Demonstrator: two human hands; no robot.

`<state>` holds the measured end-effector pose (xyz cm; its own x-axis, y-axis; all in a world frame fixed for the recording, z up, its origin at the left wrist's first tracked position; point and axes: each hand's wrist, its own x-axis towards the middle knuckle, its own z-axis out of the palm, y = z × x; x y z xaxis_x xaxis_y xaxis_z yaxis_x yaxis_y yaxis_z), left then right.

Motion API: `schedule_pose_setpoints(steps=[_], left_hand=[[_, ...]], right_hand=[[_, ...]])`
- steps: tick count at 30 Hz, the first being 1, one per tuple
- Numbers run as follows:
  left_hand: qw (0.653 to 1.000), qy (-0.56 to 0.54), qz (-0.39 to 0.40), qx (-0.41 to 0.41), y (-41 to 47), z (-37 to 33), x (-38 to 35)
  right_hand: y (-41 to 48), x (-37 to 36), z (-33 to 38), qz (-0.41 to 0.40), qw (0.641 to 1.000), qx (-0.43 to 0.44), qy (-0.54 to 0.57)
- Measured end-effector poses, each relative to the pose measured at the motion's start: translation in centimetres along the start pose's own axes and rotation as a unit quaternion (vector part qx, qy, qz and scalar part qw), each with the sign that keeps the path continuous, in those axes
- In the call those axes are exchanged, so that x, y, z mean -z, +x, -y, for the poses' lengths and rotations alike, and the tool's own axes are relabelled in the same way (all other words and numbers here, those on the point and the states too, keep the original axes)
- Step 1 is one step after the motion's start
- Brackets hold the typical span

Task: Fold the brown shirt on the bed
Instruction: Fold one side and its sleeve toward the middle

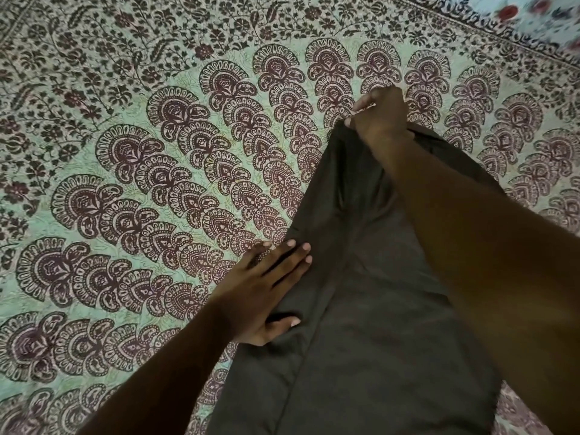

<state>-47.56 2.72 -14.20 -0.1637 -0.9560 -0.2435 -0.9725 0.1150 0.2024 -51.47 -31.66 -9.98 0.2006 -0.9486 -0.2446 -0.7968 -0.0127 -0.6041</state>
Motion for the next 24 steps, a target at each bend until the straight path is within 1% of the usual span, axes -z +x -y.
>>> schedule_pose_setpoints(steps=[2,5,8,12,13,17,19,20,22,23,24], left_hand=[[1.000,0.001,-0.001,-0.001,0.0,-0.1,0.0],[1.000,0.001,-0.003,-0.002,0.0,-0.1,0.1],[1.000,0.002,0.001,-0.001,0.0,0.0,0.1],[1.000,0.001,0.005,-0.002,0.0,0.0,0.1],[1.000,0.002,0.005,-0.001,0.0,0.0,0.2],[1.000,0.000,0.013,-0.003,0.1,0.0,0.2],[1.000,-0.001,0.013,-0.003,0.0,0.0,0.2],[1.000,-0.001,0.012,-0.002,0.0,0.0,0.1],[1.000,-0.001,0.012,-0.002,0.0,0.0,0.1],[1.000,-0.001,0.012,-0.002,0.0,0.0,0.1],[1.000,-0.002,0.015,-0.001,0.1,0.1,0.1]], right_hand=[[-0.9,-0.2,-0.1,-0.023,1.000,0.007,-0.016],[-1.7,-0.1,-0.8,-0.044,0.997,0.050,-0.024],[-1.5,0.7,-0.7,-0.009,0.999,0.051,-0.006],[0.0,0.6,0.6,0.071,0.996,0.042,-0.027],[0.3,0.4,0.8,0.071,0.997,0.033,-0.018],[1.0,0.1,0.4,0.021,0.999,-0.008,0.045],[0.9,0.0,0.2,0.015,1.000,-0.011,0.016],[0.7,0.0,0.3,0.010,1.000,0.003,-0.002],[0.0,-0.1,0.3,-0.012,0.996,0.067,-0.057],[-0.7,-0.1,0.1,-0.032,0.987,0.118,-0.104],[-1.7,0.0,-0.3,-0.056,0.969,0.180,-0.158]])
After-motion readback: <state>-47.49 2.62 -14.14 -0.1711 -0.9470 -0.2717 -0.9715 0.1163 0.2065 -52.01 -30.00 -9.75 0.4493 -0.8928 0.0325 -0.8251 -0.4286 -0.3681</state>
